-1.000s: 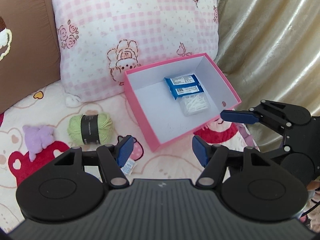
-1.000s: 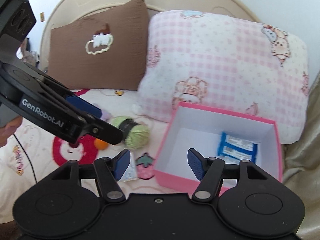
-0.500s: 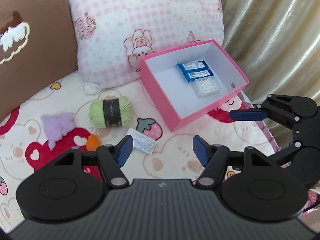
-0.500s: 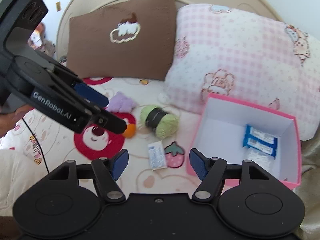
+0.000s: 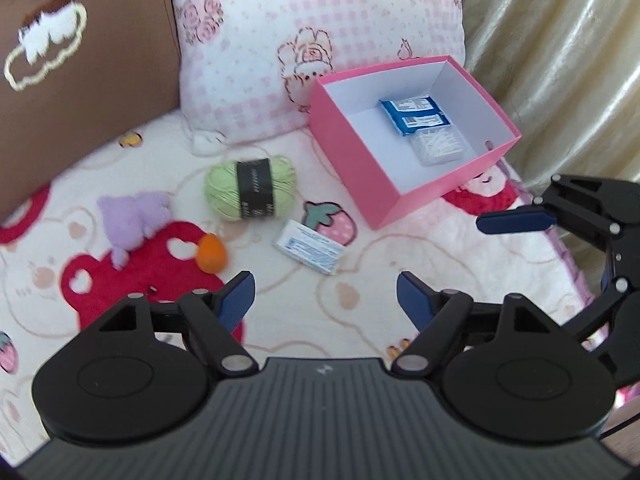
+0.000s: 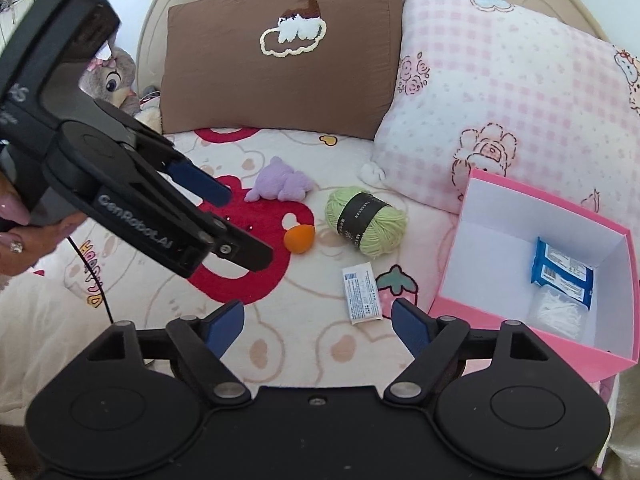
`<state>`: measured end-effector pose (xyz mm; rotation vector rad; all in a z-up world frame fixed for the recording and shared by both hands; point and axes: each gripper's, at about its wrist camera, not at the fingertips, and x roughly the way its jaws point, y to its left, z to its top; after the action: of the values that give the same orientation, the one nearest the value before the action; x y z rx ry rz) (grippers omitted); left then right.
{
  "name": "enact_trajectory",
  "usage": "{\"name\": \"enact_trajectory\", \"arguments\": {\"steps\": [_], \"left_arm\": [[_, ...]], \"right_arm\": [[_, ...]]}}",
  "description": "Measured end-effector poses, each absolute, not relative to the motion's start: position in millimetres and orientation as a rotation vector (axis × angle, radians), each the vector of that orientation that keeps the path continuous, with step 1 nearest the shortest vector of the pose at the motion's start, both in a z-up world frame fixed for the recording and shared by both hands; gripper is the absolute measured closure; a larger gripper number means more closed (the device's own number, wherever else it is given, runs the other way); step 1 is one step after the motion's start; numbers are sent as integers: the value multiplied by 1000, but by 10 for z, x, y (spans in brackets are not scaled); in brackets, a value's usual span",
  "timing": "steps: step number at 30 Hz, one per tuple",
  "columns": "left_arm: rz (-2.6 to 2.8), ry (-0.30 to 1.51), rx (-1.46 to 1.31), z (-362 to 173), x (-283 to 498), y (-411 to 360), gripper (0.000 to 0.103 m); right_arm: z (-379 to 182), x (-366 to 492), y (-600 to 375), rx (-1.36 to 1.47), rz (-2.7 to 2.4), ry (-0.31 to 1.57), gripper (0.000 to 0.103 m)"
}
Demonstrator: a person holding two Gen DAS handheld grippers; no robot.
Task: Organize objects
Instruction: 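Withdraw the left tool from the pink box toward the white medicine box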
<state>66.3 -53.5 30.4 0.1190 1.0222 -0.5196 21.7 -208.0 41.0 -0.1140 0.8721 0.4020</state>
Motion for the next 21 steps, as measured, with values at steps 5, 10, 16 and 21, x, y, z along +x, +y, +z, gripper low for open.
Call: {"name": "enact_trajectory", "arguments": {"steps": [5, 10, 16, 21], "left_arm": [[-540, 1044, 90, 177, 696, -399, 25], [-536, 1056, 33, -34, 768, -247, 13], [-530, 1074, -30, -288, 892, -132, 10], [-548, 1026, -38, -501, 964, -160, 11]], "right_arm": [[269, 266, -2013, -73, 415, 873, 18], [138, 248, -1953, -73, 435, 736, 13], [-115, 380, -1841, -157, 415, 733, 13], [-308, 426, -1778, -191, 409, 718, 13]]}}
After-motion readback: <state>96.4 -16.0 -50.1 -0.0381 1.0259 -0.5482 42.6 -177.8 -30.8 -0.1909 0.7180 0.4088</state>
